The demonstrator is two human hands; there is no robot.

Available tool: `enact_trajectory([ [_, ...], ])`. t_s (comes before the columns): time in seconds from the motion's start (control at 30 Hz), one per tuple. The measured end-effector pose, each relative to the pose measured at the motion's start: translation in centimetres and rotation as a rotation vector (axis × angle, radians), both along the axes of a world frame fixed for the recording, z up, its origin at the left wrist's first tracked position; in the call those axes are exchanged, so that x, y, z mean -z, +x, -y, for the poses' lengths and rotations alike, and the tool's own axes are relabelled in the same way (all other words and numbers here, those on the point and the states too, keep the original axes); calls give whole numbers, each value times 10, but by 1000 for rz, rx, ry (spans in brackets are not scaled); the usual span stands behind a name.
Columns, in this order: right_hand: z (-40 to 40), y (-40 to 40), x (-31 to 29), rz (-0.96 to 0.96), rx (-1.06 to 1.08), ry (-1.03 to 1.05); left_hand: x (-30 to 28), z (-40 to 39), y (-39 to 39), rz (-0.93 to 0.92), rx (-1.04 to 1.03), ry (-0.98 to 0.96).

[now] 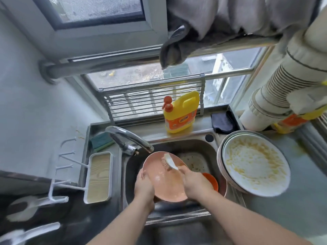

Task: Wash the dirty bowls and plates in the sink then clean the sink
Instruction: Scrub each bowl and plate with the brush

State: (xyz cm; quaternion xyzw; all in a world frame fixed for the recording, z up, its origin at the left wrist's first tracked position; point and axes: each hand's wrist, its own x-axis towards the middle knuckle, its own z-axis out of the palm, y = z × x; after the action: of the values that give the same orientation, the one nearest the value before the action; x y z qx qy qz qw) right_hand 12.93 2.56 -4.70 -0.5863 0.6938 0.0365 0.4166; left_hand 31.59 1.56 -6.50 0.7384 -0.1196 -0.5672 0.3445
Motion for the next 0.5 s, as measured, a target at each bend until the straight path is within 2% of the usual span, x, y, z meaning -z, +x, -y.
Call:
enact_trajectory([
  [0.1, -45, -17, -2, -60, 0, 71, 20, 19, 28, 3, -10, -49],
  [0.2, -75, 26, -15, 95, -35, 88, 34, 23, 31, 56, 26, -45],
  [0.27, -60, 54, -15, 143, -45, 59, 24, 16, 15, -13, 21, -33],
  [0.37, -22, 35, 0, 7, 70, 9, 20, 7, 3, -105, -24, -13],
  [0.43, -23, 0, 2, -67, 133, 46, 22, 14, 7, -85, -33, 14],
  [0.5, -49, -8, -1, -59, 88, 56, 30, 24, 15, -31, -40, 31],
])
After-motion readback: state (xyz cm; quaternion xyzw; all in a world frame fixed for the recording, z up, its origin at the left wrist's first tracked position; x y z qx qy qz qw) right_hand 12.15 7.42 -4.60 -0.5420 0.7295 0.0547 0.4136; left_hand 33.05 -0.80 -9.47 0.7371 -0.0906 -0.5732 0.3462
